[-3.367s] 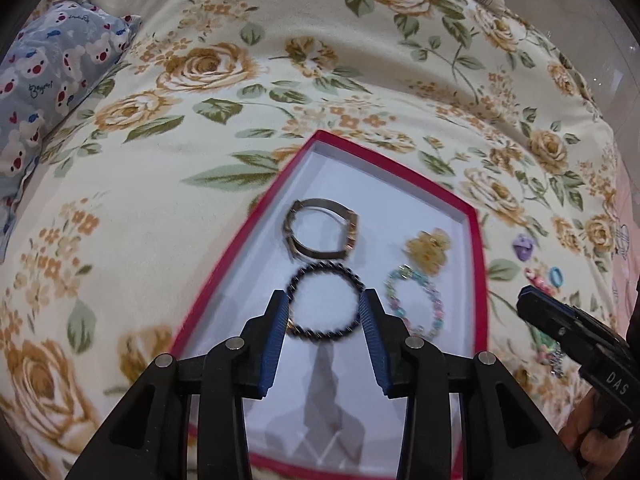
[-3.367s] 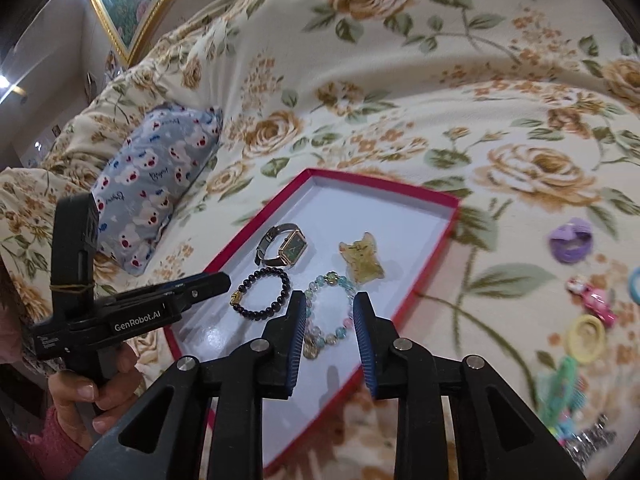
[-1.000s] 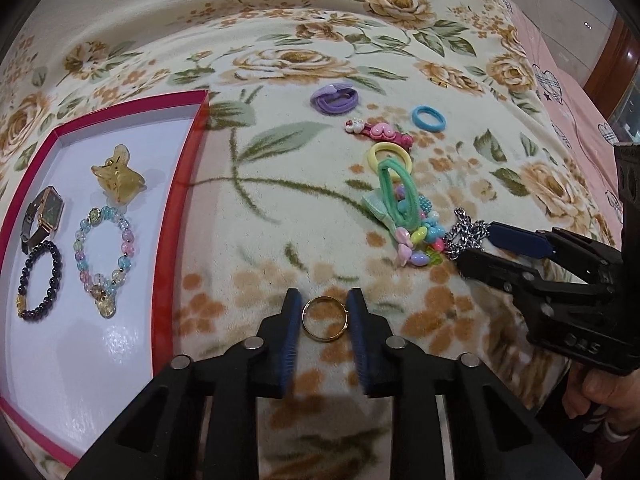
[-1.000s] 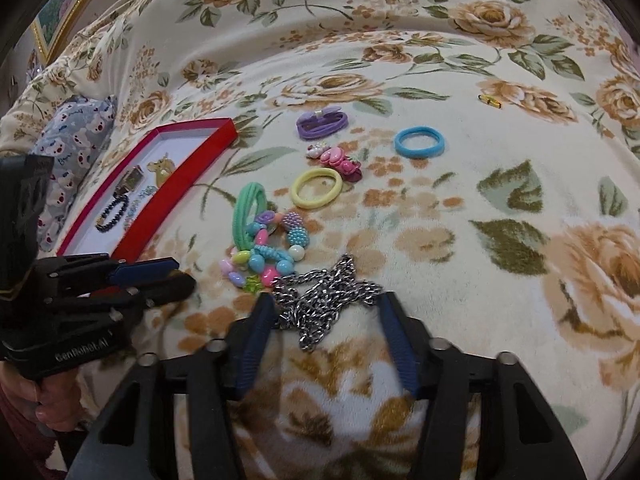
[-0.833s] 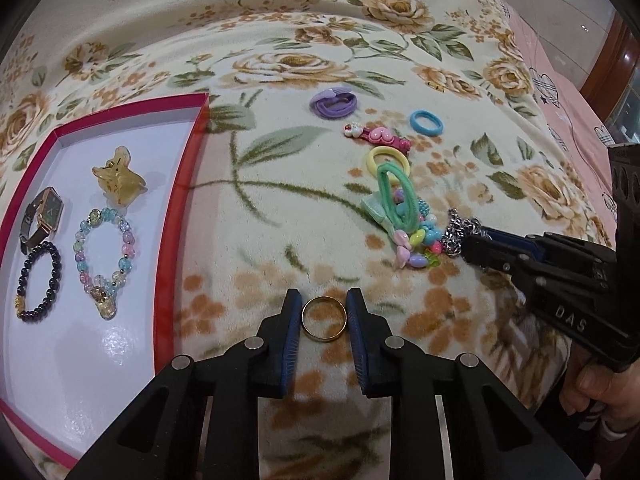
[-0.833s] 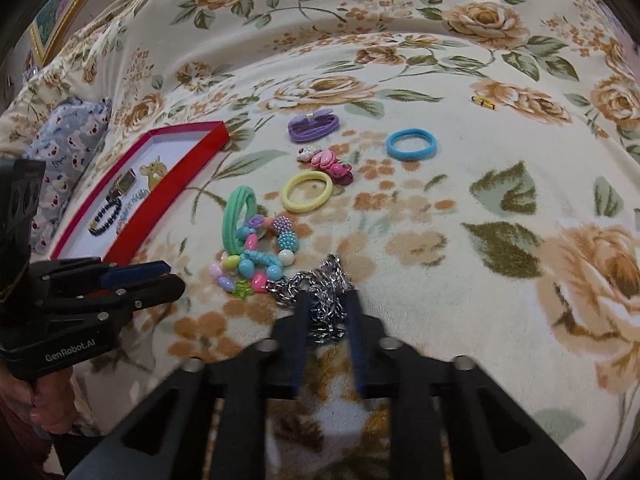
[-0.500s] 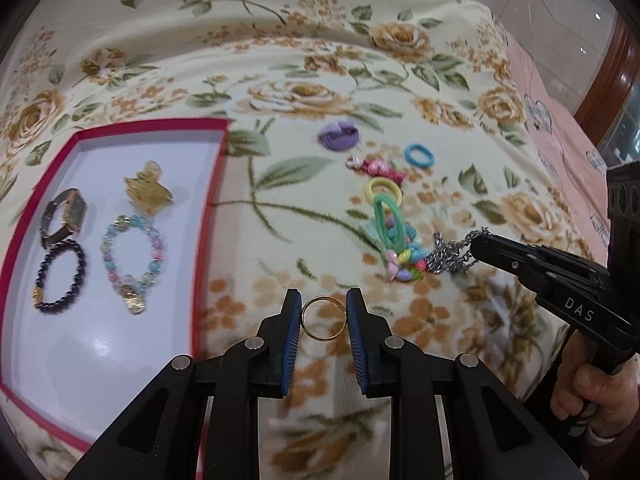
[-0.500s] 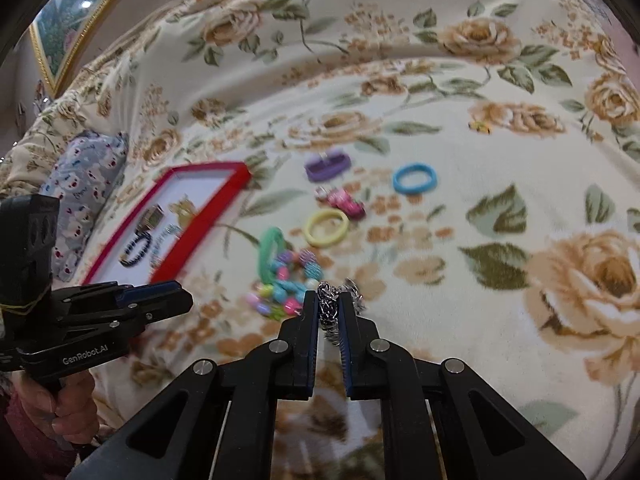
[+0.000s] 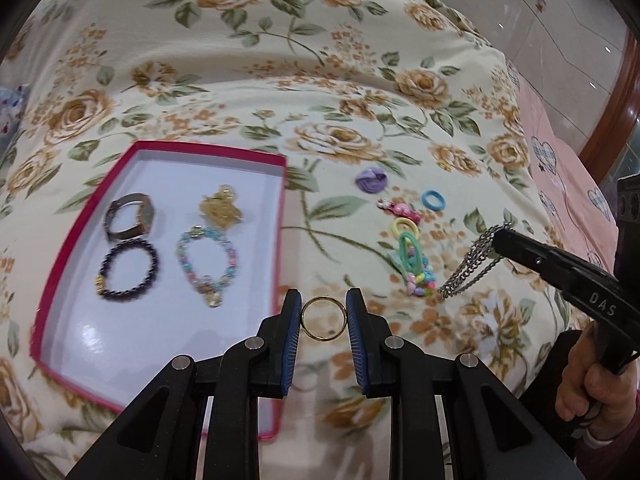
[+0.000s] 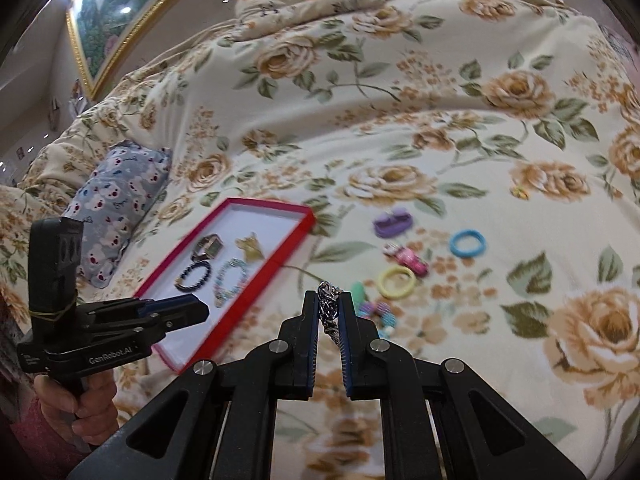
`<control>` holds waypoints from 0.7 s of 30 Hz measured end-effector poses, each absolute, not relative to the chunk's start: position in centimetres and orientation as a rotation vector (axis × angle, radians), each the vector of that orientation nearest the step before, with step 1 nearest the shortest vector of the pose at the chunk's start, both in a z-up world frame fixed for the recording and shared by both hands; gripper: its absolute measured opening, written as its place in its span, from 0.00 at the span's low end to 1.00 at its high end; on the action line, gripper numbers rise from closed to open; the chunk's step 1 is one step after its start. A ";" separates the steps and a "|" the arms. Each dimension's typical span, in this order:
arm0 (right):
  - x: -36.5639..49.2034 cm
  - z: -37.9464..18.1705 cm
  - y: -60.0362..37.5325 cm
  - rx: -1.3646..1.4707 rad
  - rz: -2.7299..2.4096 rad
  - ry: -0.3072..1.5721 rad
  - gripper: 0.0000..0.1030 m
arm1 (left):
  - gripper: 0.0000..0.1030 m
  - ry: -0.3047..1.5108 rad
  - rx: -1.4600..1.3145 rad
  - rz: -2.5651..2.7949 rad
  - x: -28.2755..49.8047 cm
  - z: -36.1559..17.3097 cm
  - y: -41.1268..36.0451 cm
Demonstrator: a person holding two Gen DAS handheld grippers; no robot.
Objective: Organize jewelry
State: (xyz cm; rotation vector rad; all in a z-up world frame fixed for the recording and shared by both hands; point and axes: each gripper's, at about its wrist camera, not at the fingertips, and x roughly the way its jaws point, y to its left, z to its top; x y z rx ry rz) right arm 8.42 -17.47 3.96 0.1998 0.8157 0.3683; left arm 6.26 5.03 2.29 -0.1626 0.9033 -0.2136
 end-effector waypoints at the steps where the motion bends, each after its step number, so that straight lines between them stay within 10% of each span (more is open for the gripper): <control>1: 8.5 4.2 -17.1 0.199 0.378 0.812 0.09 | 0.21 0.900 -0.172 -0.204 5.9 2.4 5.5; 21: 10.3 5.5 -9.0 0.185 0.578 0.798 0.09 | 0.21 0.858 -0.247 -0.059 3.3 3.8 12.3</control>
